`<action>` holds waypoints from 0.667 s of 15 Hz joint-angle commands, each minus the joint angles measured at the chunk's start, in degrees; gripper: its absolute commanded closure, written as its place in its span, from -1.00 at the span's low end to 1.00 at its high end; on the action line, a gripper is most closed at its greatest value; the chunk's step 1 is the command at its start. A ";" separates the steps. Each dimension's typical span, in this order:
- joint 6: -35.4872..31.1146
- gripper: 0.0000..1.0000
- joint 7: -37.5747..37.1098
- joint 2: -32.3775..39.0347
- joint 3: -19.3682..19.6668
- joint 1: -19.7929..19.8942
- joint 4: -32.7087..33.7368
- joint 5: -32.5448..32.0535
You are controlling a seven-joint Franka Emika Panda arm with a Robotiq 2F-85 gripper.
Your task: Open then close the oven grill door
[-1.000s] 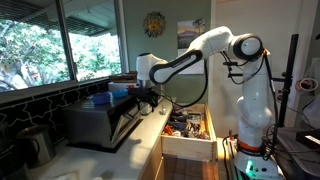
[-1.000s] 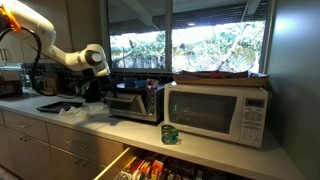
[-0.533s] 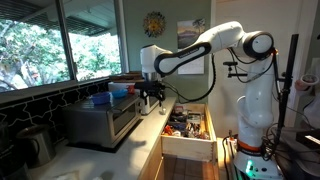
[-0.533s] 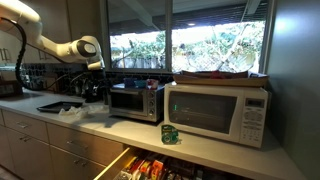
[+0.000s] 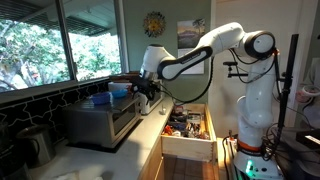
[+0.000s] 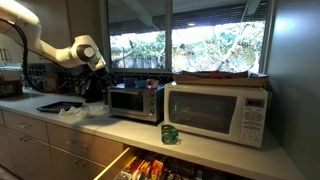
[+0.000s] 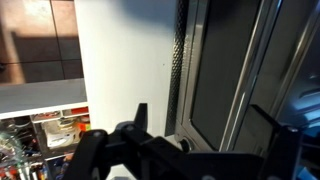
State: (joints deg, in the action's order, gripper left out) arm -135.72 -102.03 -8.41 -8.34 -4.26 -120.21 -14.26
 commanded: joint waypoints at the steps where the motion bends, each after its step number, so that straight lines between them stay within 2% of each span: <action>1: -9.21 -1.00 -1.74 2.76 -0.50 0.84 -2.04 -2.94; 5: -15.15 -1.00 -2.64 5.56 0.14 0.87 -2.32 -5.11; 10: -16.81 -1.00 -2.04 6.59 0.70 0.30 -2.79 -5.24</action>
State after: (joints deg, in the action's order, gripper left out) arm -150.89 -102.60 -1.77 -8.09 -3.56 -121.71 -18.21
